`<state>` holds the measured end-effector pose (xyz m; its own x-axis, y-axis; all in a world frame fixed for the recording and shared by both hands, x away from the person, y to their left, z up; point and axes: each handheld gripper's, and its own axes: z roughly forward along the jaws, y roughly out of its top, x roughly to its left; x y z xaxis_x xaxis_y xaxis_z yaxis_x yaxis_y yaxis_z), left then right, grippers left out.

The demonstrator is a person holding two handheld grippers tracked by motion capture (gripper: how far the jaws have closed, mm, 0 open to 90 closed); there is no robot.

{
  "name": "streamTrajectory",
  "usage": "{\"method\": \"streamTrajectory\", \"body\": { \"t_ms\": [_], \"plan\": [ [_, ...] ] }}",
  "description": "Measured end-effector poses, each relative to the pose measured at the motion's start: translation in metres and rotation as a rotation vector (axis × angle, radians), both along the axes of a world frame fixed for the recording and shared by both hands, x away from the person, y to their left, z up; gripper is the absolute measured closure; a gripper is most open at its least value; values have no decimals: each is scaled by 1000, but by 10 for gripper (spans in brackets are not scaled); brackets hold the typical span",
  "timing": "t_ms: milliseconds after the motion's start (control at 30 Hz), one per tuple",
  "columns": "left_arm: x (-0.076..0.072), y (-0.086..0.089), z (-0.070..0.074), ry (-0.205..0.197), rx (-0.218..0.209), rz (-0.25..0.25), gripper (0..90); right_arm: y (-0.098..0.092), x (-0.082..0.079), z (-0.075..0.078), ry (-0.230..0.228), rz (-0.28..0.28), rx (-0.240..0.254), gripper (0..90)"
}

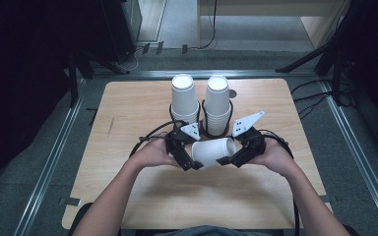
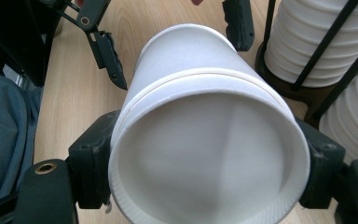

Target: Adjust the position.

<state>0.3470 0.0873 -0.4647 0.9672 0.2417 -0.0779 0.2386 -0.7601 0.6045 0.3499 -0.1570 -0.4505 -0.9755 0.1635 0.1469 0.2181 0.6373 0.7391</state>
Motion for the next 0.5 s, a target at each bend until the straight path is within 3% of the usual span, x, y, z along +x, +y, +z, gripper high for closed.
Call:
{"method": "streamTrajectory", "body": {
  "t_ms": [133,167,267,333,500],
  "plan": [
    [-1,1,-3,-1,-33,17,0,-5,2,3,4,-8,11,232],
    [0,2,-3,14,-62,20,0,-7,2,5,5,-9,21,232],
    [-1,2,-4,14,-75,21,0,-9,3,9,10,-13,37,231],
    [-1,3,-6,30,-114,23,0,-10,3,11,14,-15,52,231],
    [-2,3,-7,35,-127,20,0,-11,3,18,12,-4,75,232]
  ]
}}
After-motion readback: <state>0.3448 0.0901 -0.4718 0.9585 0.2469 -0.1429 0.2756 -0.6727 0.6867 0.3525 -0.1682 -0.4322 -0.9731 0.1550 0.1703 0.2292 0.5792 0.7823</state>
